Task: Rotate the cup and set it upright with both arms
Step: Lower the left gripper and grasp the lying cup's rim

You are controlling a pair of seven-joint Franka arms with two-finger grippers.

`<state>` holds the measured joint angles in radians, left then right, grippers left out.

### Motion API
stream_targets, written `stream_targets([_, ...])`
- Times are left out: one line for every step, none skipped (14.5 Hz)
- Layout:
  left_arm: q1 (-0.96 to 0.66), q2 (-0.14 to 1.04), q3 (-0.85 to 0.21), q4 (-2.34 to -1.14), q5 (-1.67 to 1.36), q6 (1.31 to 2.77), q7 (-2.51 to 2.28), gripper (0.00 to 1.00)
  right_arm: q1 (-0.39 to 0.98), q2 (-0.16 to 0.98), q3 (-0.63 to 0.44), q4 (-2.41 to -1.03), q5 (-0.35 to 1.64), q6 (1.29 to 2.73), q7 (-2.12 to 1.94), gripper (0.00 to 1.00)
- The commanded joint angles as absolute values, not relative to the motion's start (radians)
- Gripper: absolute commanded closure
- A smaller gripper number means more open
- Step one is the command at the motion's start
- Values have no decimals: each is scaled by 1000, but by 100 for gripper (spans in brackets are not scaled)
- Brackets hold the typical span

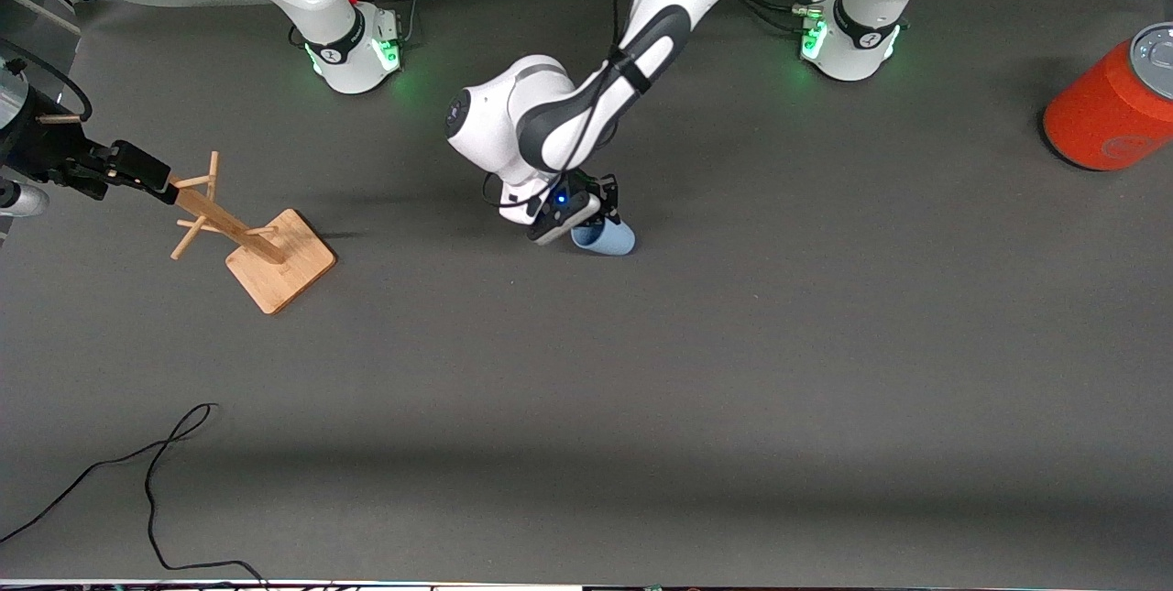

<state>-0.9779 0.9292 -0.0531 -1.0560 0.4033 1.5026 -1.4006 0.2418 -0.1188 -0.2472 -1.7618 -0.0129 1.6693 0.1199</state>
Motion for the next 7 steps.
stream_targets([-931, 847, -58, -1063, 352, 1480, -1344, 93, 241, -129, -242, -1755, -29, 1674, 98, 0])
stream_targets([-905, 812, -58, -1068, 321, 1483, -1327, 96, 242, -127, -242, -1750, -29, 1674, 98, 0])
stream_targets([-897, 802, -57, -1066, 311, 1483, -1327, 96, 242, -126, -242, -1747, -29, 1674, 97, 0])
stream_targets([-897, 805, -55, -1071, 310, 1485, -1327, 100, 242, -126, -241, -1746, -31, 1672, 97, 0])
stream_targets([-897, 805, -55, -1077, 308, 1492, -1325, 100, 242, -126, -239, -1740, -35, 1672, 97, 0])
stream_targets([-894, 804, -57, -1081, 307, 1500, -1325, 100, 244, -126, -232, -1738, -46, 1672, 97, 0])
stream_targets([-887, 798, -57, -1080, 305, 1500, -1324, 100, 242, -126, -226, -1733, -52, 1671, 97, 0])
